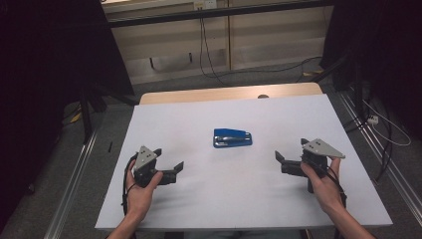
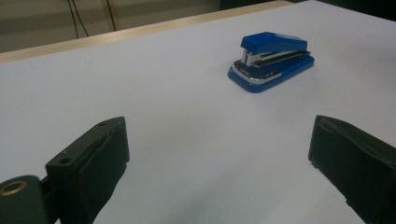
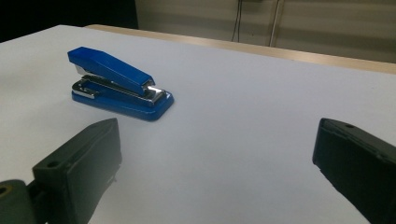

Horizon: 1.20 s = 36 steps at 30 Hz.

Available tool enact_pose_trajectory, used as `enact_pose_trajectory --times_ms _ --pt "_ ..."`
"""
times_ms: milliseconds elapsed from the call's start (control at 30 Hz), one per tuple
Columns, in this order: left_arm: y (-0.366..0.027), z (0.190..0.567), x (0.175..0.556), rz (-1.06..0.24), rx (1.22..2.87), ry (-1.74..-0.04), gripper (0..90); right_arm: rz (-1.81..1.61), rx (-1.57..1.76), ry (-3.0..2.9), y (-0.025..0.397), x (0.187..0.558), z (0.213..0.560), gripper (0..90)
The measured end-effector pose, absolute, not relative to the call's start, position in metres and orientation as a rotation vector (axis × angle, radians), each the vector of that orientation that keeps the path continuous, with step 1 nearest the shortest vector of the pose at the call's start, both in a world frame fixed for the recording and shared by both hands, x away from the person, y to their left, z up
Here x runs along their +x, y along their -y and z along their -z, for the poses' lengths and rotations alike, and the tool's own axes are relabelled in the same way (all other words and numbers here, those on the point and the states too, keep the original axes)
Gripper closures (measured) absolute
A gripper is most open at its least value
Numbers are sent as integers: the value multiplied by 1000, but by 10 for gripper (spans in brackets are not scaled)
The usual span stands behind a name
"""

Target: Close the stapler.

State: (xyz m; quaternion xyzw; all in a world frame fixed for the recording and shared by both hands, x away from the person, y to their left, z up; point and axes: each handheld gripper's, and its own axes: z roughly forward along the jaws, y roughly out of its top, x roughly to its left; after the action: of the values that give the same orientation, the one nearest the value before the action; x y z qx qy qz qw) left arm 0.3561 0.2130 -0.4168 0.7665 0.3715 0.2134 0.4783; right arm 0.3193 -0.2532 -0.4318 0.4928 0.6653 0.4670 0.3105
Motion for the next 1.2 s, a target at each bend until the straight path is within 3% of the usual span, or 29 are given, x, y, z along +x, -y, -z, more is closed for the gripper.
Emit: enact_pose_trajectory --times_ms 167,700,1200 --pt "-222 415 347 -593 1865 -928 49 -1236 1316 -1714 260 310 430 10" --pt "-252 418 322 -602 1839 -991 49 -1181 1339 -1715 273 290 437 10" --pt "-251 421 312 -600 1819 -978 49 -1208 1341 -1707 272 287 442 5"
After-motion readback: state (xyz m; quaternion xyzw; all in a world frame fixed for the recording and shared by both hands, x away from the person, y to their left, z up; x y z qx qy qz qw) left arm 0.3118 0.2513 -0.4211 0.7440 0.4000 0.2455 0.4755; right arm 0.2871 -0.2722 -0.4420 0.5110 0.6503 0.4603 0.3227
